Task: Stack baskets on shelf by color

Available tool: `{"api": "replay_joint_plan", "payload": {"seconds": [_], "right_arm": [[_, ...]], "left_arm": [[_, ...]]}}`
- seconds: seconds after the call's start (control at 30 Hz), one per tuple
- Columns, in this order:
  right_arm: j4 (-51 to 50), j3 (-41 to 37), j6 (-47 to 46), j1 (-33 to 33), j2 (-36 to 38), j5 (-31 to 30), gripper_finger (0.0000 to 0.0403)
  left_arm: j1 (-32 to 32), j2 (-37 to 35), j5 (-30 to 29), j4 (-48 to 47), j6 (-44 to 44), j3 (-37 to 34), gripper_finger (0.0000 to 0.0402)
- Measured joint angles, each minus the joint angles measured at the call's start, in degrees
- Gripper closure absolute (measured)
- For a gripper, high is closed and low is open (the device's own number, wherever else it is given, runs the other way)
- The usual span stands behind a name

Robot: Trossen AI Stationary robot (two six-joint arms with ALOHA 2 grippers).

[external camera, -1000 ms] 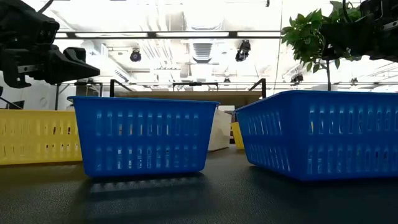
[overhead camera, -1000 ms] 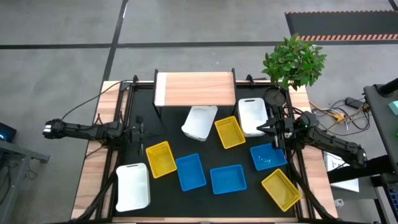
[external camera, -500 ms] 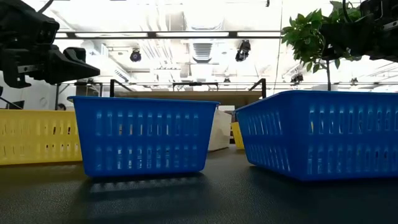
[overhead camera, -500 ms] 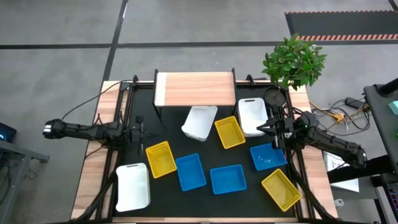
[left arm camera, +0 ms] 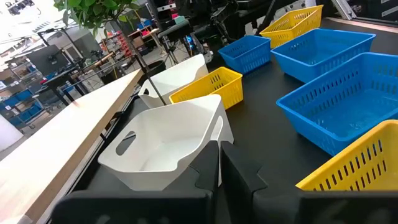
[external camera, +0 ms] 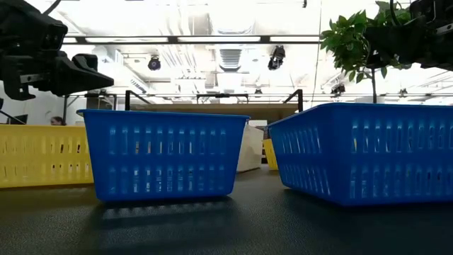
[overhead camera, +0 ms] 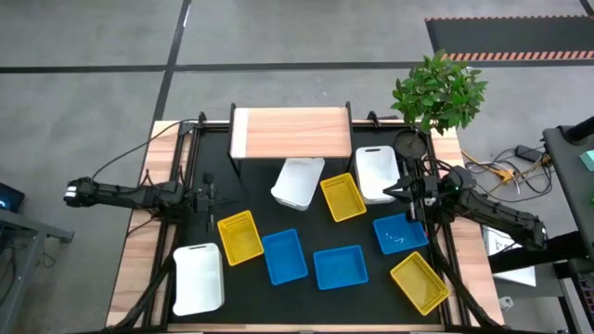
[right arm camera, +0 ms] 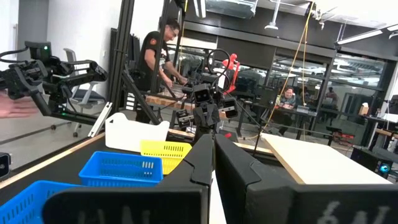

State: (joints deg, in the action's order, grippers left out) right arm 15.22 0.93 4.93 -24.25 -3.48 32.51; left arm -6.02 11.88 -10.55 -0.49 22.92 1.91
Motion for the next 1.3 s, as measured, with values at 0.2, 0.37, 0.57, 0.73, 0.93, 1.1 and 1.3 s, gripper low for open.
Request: {"api": "replay_joint_plan", "payload": {"seconds": [0.2,0.37,0.57,0.73,0.93,1.1,1.3], "right_arm": [[0.0,0.0,0.0,0.0,0.0,0.0,0.0394],[0.0,0.0,0.0,0.0,0.0,0.0,0.0394],[0.0,0.0,0.0,0.0,0.0,0.0,0.0394],[0.0,0.0,-9.8,0.0,0.0,0.0,0.0394],[0.1,0.0,-25.4,0.0,0.0,0.0,0.0394],[0.1,0.0,-25.2,0.0,0.0,0.0,0.0394],[0.1,0.0,-23.9,0.0,0.0,-3.4,0.0394]], "left_arm": [[0.0,0.0,-1.0,0.3,4.0,0.0,0.0402],[0.0,0.0,-1.1,0.3,4.0,0.0,0.0402],[0.0,0.0,-1.1,0.5,3.7,0.0,0.0402],[0.0,0.1,5.3,7.9,-19.3,0.0,0.0402],[0.0,0.1,6.9,20.4,-32.8,0.0,0.0402],[0.0,0.5,7.7,30.0,-33.1,0.0,0.0402],[0.0,0.4,7.5,37.4,-33.0,0.0,0.0402]]}}
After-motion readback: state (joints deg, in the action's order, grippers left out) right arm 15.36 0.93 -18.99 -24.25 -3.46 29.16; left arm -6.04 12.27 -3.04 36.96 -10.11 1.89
